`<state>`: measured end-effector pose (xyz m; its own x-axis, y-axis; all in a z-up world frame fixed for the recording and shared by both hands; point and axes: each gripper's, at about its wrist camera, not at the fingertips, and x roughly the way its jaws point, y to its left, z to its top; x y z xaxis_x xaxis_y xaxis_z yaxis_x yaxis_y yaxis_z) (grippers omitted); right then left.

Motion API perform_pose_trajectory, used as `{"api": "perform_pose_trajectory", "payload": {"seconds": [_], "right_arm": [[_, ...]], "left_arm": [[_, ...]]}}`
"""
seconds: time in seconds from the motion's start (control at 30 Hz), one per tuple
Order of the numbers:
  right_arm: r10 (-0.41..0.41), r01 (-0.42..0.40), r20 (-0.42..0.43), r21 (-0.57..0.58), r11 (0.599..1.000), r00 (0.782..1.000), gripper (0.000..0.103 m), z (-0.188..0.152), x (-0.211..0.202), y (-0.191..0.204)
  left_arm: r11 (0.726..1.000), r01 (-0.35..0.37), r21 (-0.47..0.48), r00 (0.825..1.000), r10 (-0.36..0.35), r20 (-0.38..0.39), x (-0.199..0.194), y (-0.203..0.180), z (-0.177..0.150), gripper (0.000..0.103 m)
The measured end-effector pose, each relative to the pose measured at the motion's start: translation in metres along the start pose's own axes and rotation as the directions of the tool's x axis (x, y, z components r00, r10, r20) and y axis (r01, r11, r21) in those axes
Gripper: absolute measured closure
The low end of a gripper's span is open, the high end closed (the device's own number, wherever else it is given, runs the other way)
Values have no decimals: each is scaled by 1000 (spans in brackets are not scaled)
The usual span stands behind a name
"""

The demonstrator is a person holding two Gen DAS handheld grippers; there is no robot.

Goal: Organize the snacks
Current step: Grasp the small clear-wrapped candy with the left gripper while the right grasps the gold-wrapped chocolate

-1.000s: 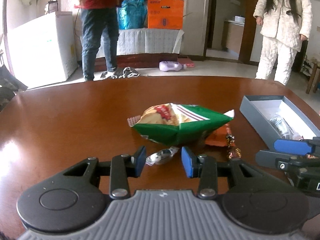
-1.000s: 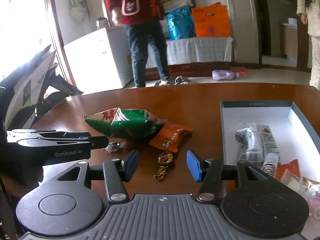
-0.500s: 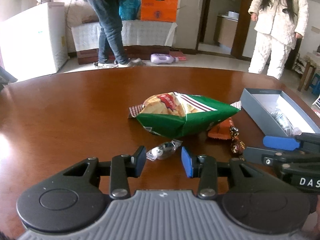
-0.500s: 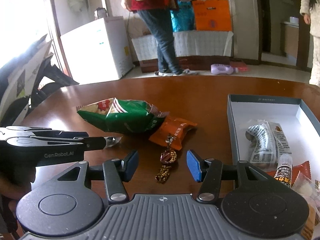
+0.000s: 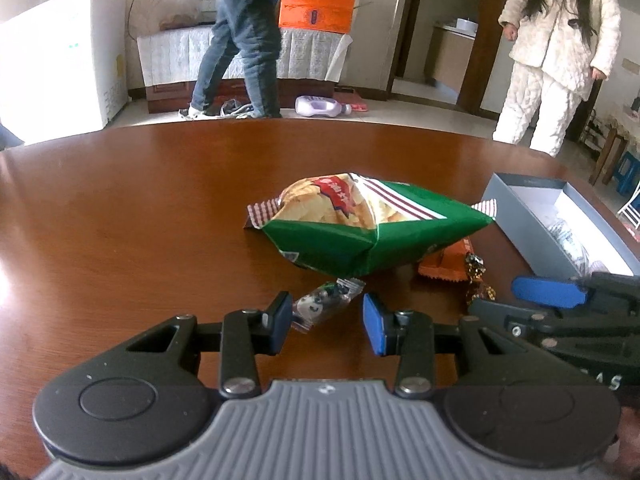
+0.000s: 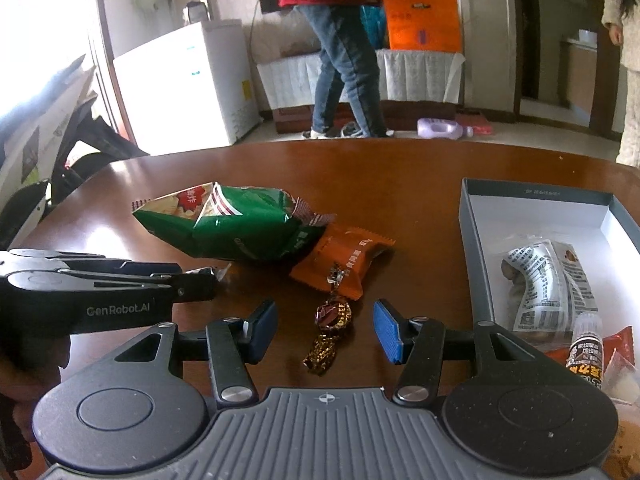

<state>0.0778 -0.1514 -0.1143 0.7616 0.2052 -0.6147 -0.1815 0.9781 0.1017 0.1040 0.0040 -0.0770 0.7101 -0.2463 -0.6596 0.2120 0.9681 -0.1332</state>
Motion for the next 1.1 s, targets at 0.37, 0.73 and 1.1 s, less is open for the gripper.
{"api": "perform_pose_trajectory", "payload": {"seconds": [0.37, 0.73, 1.1], "right_arm": [[-13, 12, -18, -22, 1000, 1000, 51, -2, 13, 8], [-32, 31, -26, -49, 998, 999, 63, -4, 19, 9], [-34, 33, -28, -61, 998, 999, 78, -3, 17, 8]], "left_arm": [[1000, 31, 3, 999, -31, -8, 10, -10, 2, 65], [999, 28, 24, 1000, -28, -10, 17, -19, -2, 65], [999, 40, 25, 999, -39, -21, 22, -25, 0, 79]]}}
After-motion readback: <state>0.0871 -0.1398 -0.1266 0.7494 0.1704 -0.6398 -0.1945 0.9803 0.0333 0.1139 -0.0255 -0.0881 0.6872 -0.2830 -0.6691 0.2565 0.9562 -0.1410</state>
